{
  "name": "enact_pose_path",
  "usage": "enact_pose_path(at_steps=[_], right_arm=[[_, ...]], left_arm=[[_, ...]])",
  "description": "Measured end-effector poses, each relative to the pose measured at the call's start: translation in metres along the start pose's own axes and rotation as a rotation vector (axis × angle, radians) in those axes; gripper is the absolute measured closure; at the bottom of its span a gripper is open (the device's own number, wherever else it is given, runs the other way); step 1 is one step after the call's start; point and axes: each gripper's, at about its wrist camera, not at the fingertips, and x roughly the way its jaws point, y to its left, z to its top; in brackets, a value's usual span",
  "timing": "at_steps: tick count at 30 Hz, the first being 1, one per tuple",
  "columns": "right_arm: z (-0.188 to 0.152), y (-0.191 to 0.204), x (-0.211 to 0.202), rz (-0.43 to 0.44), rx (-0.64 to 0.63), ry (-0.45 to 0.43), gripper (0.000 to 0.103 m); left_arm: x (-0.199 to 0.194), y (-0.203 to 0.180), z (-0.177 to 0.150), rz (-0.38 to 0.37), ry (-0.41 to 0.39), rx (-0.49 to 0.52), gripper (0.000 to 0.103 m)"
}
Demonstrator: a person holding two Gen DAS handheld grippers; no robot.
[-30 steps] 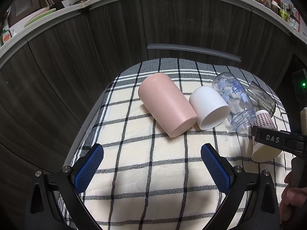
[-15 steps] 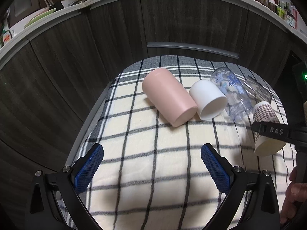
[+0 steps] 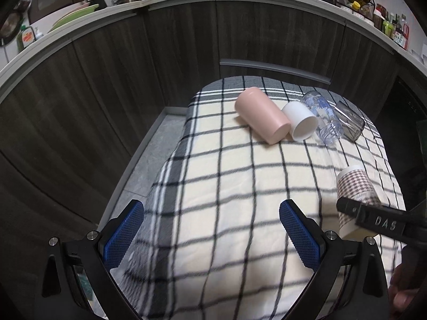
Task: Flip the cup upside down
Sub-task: 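Lift the paper cup with the right gripper toward the left gripper, then close the left gripper on the paper cup while the right gripper releases it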
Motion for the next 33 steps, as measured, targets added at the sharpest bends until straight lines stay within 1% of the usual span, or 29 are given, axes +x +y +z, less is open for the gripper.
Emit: enact_pose_path(at_steps=[2, 6, 10, 14, 18, 20, 21, 22, 28, 30, 31, 33], right_arm=[[-0.015, 0.006, -0.002, 0.013, -0.006, 0.003, 0.039], [-0.028, 0.015, 0.003, 0.016, -0.022, 0.017, 0.039], [-0.041, 0.022, 0.009, -0.006, -0.062, 0.019, 0.039], [-0.048, 0.021, 0.018, -0.026, -0.086, 0.033, 0.039], [-0.054, 0.015, 0.028, -0.013, -0.07, 0.068, 0.038], [-0.054, 0.012, 0.028, -0.002, -0.063, 0.071, 0.034], [-0.054, 0.011, 0.028, 0.0, -0.062, 0.07, 0.025], [-0.053, 0.01, 0.025, -0.003, -0.058, 0.062, 0.02], [-0.047, 0.008, -0.002, 0.003, -0.059, -0.011, 0.02], [-0.044, 0.004, -0.017, 0.002, -0.05, -0.048, 0.02], [-0.042, 0.001, -0.025, 0.014, -0.042, -0.053, 0.02], [-0.038, -0.005, -0.042, 0.0, -0.029, -0.093, 0.02]], left_arm=[[-0.005, 0.005, -0.007, 0.006, 0.003, -0.003, 0.0], [-0.009, 0.011, -0.02, 0.009, 0.019, -0.001, 0.0], [-0.011, 0.01, -0.032, 0.004, 0.031, 0.004, 0.0], [-0.01, 0.005, -0.04, -0.01, 0.045, 0.018, 0.0], [-0.012, 0.0, -0.044, -0.022, 0.047, 0.034, 0.0], [-0.014, 0.0, -0.044, -0.025, 0.043, 0.036, 0.0], [-0.014, -0.001, -0.043, -0.026, 0.042, 0.037, 0.0], [-0.015, -0.001, -0.043, -0.027, 0.039, 0.038, 0.0], [-0.021, -0.005, -0.038, -0.04, 0.032, 0.043, 0.0], [-0.022, -0.009, -0.035, -0.063, 0.045, 0.044, 0.0], [-0.022, -0.011, -0.034, -0.077, 0.056, 0.044, 0.0], [-0.019, -0.017, -0.029, -0.107, 0.093, 0.041, 0.0]])
